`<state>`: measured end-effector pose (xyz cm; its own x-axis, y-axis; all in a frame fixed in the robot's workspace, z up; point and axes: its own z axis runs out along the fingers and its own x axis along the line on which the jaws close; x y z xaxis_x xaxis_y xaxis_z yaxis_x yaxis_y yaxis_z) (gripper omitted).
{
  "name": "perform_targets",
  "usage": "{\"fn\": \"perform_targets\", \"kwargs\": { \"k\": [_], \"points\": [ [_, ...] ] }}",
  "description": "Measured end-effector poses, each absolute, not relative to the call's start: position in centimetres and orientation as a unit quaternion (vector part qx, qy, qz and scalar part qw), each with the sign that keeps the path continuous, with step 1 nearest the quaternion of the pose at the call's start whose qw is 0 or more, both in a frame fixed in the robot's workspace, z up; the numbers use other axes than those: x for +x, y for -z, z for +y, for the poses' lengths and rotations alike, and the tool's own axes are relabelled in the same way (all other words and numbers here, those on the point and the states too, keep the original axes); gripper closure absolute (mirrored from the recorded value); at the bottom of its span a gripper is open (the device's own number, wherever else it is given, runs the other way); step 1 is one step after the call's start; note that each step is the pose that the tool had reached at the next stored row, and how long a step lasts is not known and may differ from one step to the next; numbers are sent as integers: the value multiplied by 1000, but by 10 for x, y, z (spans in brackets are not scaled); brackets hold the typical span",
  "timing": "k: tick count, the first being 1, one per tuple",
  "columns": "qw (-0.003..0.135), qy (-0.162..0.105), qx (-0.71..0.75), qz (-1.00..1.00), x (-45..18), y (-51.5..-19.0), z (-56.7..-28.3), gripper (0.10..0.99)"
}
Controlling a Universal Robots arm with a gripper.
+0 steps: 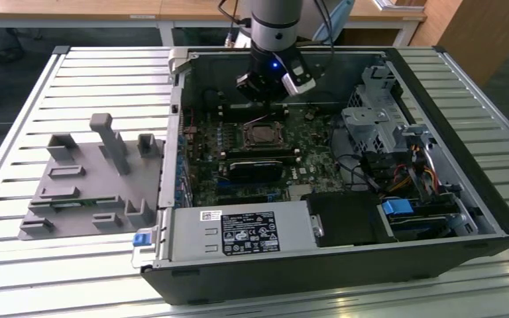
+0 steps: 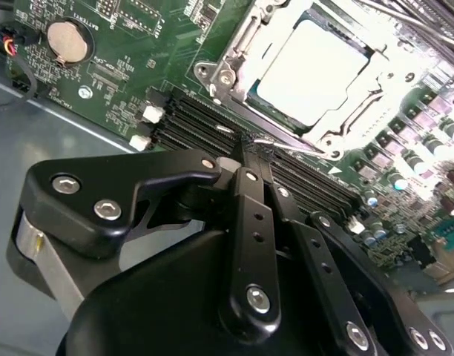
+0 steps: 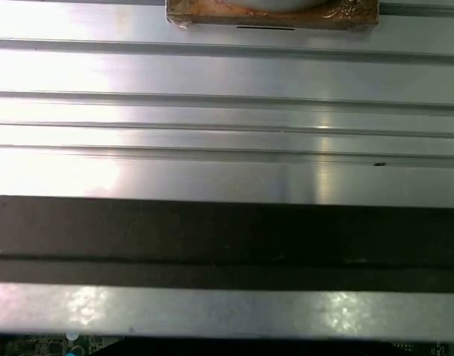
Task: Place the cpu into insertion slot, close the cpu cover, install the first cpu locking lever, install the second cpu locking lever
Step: 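Install the first cpu locking lever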
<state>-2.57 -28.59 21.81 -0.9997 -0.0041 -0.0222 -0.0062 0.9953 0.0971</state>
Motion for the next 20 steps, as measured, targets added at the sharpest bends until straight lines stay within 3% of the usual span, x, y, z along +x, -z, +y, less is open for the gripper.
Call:
{"fn": "perform_targets", "kwargs": {
  "k": [20],
  "points": [
    [11, -49, 1, 999, -19, -208, -288, 980]
  ]
}}
